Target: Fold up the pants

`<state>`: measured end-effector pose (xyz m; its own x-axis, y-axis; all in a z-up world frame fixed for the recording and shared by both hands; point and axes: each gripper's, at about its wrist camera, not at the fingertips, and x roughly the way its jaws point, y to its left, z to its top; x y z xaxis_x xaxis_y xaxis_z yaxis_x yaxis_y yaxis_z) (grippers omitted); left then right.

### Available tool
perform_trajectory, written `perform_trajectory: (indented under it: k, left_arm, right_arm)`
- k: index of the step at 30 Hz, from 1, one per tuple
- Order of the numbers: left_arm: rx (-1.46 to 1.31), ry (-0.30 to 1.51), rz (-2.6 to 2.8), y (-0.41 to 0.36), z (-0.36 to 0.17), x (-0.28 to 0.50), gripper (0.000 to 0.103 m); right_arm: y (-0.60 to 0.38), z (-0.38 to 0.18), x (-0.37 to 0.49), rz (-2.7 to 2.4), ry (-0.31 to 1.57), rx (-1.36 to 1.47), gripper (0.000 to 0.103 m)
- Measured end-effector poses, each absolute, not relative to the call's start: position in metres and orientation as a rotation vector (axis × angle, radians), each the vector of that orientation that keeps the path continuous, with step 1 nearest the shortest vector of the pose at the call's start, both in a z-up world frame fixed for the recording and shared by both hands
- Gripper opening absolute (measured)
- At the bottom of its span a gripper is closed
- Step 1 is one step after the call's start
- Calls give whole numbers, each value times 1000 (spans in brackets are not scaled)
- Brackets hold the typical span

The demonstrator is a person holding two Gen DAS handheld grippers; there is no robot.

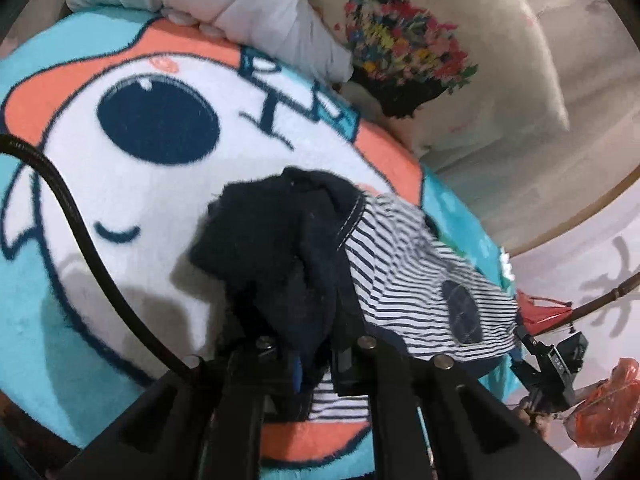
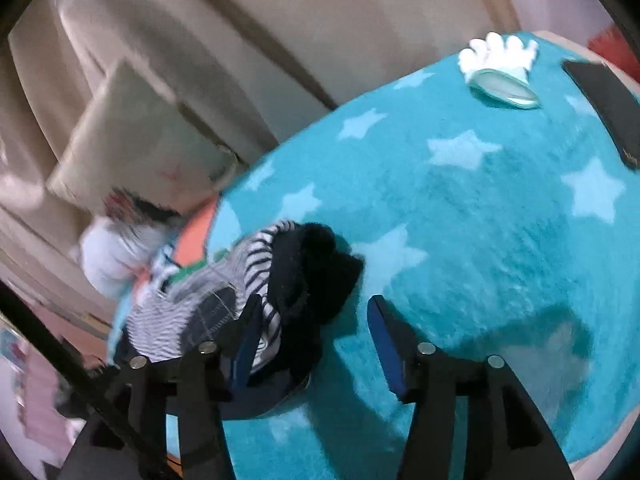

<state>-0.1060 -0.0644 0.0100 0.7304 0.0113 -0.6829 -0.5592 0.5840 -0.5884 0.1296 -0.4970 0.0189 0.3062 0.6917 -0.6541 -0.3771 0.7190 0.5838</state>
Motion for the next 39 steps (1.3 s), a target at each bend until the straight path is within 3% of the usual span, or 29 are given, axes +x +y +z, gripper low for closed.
perform_trajectory:
  k: [7,8,9,10,13,19,21,25,27,33,39]
  left_arm:
    - [-881,572,442,-62,33,-140,27]
    - [-886,558,458,-60,35,-145,30]
    - [-885,546,475,-59,37,-149,31]
    - [-881,542,487,-58,40,-151,31]
    - [-873,524,513,-55,45,-156,34]
    - [-847,540,487,-60,48,-129,41]
    - [-832,554,466,-66,47,-116,49]
    - [-805,589,427,-75,41,-83,55]
    - [-790,609,418,-76,34,-68,56]
    - [-701,681,474,-79,8,-49,55]
    - [-722,665,457,-82,21,-62,56]
  right_arm:
    - [-457,5,145,814,1081,350,70]
    - [-448,2,145,822,1081,340,66]
    - [-441,1,146,832,1084,329,39]
    - [-437,-1,148,873,1106,346,20]
    - [-445,9,152,855,1056,356,18]
    - [-469,20,167,719,1009,284,18]
    - [-470,16,169,673,1013,240,20]
    - [-467,23,160,578,944,130,43]
    - [-474,36,152,547,893,121,48]
    - [-486,66,131,552,786,172,49]
    - [-420,60,115,850,860,175,50]
